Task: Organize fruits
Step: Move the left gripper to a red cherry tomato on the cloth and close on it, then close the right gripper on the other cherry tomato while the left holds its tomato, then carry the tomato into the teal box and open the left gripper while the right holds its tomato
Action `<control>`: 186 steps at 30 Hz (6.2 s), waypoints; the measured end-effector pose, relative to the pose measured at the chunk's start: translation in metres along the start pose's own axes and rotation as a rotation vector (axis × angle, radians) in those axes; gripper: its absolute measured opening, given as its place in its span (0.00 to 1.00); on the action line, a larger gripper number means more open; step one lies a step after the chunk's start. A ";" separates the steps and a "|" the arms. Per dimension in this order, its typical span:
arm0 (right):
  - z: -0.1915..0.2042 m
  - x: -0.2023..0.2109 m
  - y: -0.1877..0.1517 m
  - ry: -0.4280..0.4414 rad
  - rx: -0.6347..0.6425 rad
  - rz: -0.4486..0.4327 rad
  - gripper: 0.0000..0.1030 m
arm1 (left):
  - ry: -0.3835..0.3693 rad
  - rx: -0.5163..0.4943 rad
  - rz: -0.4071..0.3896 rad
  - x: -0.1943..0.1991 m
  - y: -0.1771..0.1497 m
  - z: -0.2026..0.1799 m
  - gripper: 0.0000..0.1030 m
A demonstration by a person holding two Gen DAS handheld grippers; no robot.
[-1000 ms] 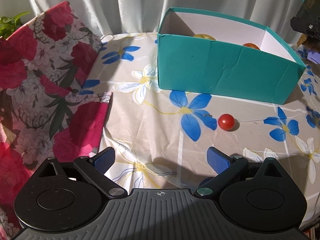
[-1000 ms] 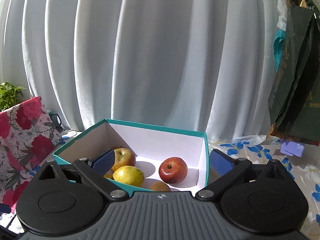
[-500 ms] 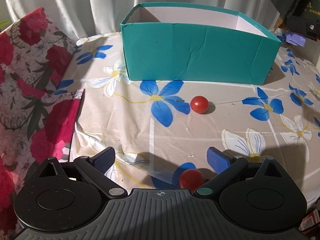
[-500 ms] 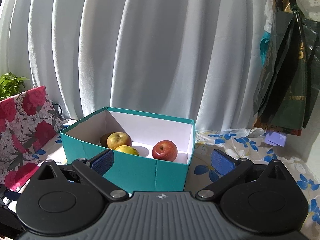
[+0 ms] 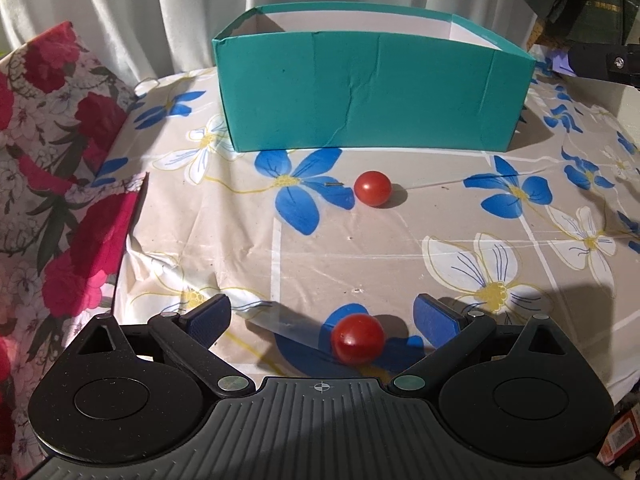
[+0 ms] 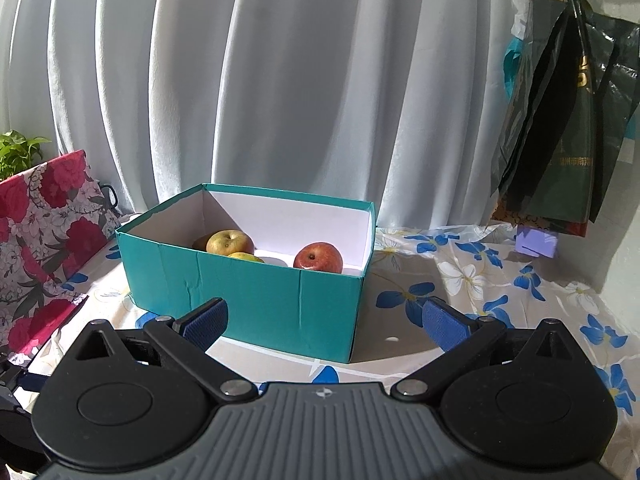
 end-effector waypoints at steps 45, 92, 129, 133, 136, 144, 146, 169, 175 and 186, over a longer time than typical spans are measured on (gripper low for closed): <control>0.012 -0.009 -0.016 0.023 0.000 0.081 1.00 | 0.030 0.049 0.085 0.022 0.005 0.007 0.29; 0.119 -0.116 -0.049 0.298 0.137 0.347 0.50 | 0.095 0.205 0.123 0.021 0.018 0.058 0.29; 0.050 -0.054 -0.026 0.186 0.002 0.204 0.25 | 0.082 0.113 0.011 0.039 0.084 0.031 0.29; 0.033 -0.039 -0.026 0.137 -0.023 0.187 0.25 | 0.074 0.090 -0.028 0.041 0.107 0.023 0.29; 0.021 -0.028 -0.027 0.103 -0.046 0.177 0.25 | 0.073 0.084 -0.049 0.040 0.124 0.020 0.29; -0.006 -0.005 -0.027 0.020 -0.100 0.138 0.24 | 0.066 0.068 -0.107 0.029 0.175 0.010 0.29; -0.010 -0.002 -0.027 0.006 -0.107 0.134 0.24 | 0.067 0.063 -0.113 0.020 0.190 0.006 0.29; -0.030 0.003 -0.028 -0.073 -0.151 0.126 0.24 | 0.086 0.030 0.004 -0.083 0.215 -0.022 0.30; -0.031 0.000 -0.025 -0.074 -0.154 0.123 0.24 | 0.080 0.030 0.012 -0.089 0.215 -0.022 0.30; -0.031 -0.005 -0.021 -0.074 -0.158 0.122 0.24 | 0.090 0.068 -0.054 -0.078 0.220 -0.014 0.81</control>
Point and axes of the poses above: each gripper's, at about its wrist camera, not at the fingertips, and x roughly against the way its jaws point, z to its left, y to its top, the point moved 4 cm from there along -x, roughly the way its jaws point, and after that the axes turned 3 degrees about z, right-handed, at the moved point
